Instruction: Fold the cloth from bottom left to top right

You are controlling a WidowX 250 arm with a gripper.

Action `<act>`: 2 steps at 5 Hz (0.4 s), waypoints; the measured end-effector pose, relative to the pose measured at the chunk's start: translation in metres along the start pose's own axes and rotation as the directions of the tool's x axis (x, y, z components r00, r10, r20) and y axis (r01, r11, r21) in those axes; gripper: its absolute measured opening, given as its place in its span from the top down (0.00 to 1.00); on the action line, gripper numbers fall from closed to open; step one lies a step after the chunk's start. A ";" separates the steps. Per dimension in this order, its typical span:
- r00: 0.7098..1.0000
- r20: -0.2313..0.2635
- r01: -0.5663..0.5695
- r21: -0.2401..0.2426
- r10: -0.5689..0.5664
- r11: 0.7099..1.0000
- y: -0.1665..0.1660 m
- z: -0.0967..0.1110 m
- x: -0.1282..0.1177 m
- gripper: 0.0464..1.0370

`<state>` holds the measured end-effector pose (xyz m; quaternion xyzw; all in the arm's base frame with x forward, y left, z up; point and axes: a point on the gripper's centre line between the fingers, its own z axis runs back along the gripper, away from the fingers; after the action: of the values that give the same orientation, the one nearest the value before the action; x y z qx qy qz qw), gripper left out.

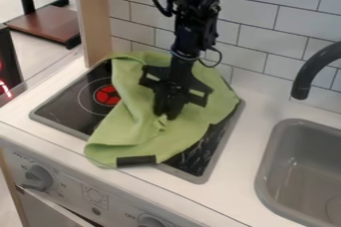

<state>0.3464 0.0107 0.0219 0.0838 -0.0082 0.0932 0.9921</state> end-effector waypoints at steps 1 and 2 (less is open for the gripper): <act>0.999 -0.032 0.011 -0.016 -0.012 1.000 0.002 0.003 -0.001 0.34; 0.999 -0.039 0.038 -0.010 -0.039 0.999 0.004 0.012 0.004 0.06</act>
<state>0.3494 0.0132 0.0347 0.0775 0.0122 0.0757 0.9940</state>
